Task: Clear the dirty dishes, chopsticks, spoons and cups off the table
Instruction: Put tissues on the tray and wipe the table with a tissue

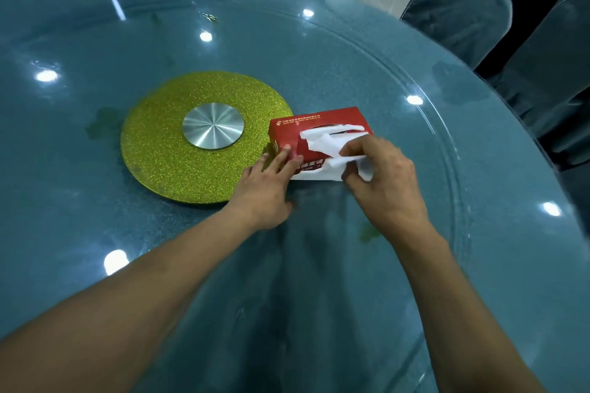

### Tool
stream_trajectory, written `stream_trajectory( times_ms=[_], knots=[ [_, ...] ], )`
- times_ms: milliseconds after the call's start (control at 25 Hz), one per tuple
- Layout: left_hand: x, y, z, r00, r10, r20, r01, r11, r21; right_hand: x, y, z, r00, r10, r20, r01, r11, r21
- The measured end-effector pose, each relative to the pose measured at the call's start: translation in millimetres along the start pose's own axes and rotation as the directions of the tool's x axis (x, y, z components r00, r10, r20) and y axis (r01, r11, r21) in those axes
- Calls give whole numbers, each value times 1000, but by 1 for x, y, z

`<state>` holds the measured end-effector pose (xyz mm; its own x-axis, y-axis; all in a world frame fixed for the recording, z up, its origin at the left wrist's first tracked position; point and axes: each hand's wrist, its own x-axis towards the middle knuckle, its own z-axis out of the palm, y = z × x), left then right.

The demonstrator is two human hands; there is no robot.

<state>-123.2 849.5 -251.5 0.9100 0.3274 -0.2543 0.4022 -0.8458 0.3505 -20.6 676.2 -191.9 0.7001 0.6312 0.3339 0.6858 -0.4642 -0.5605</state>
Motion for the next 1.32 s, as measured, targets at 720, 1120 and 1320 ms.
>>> stream_trajectory(
  times_ms=[720, 1120, 1320],
  knots=[
    [-75, 42, 13, 997, -38, -74, -26, 702, -711, -83, 13, -7, 996, 83, 35, -87, 985, 150],
    [-89, 68, 44, 912, -249, 325, 305, -113, -945, -165, 15, 29, 992, 75, 98, -87, 988, 124],
    [-100, 60, 69, 998, -55, 42, 69, 728, -682, -161, 52, 11, 942, 224, -250, -233, 972, -6]
  ],
)
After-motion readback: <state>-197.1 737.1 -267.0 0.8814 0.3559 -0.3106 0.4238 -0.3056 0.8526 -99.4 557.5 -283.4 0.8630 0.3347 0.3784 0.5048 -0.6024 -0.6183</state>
